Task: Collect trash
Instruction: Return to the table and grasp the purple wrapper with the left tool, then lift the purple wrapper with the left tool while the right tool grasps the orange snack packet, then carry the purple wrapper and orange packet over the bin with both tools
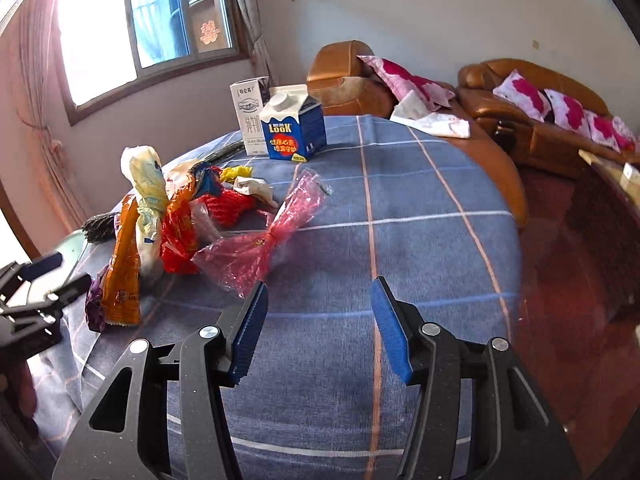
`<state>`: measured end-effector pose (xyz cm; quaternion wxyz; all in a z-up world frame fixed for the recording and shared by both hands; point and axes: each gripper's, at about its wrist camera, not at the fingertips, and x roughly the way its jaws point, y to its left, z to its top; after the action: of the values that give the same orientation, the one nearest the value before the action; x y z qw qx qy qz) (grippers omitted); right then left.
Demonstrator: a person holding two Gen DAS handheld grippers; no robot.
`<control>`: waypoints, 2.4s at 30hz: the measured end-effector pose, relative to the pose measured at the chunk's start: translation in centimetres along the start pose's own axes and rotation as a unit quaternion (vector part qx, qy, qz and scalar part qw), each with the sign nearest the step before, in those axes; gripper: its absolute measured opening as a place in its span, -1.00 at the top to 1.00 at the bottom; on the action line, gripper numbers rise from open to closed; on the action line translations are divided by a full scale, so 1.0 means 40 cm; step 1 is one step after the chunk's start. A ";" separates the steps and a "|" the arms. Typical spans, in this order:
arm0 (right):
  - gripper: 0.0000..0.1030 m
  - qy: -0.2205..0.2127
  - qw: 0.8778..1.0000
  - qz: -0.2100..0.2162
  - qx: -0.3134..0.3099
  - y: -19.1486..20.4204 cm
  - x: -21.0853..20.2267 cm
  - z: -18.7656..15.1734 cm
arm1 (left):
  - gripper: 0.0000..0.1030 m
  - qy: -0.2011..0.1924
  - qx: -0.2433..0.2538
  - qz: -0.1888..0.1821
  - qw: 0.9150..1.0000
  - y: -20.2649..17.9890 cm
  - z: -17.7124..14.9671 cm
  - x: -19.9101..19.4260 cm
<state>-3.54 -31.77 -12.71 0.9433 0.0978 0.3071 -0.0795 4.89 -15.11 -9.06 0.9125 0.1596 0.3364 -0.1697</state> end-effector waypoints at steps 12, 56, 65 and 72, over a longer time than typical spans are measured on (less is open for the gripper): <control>-0.08 0.001 1.000 0.029 0.007 0.010 0.018 -0.024 | 0.74 0.016 0.025 -0.054 0.998 -0.022 -0.024 0.014; 0.87 0.017 0.983 0.139 -0.120 0.437 0.044 0.019 | 0.81 -0.014 -0.108 0.128 0.986 0.462 -0.110 -0.126; 0.87 -0.011 0.969 0.174 -0.173 0.533 0.047 0.089 | 0.80 0.008 -0.113 0.164 0.980 0.516 -0.123 -0.115; 0.87 -0.016 0.953 0.211 -0.218 0.632 0.072 0.130 | 0.80 0.027 -0.111 0.189 0.975 0.567 -0.137 -0.104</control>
<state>6.98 -8.77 -6.88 0.9418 -0.0485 0.2741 0.1885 8.29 8.17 -6.21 0.9307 0.1228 0.3411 0.0485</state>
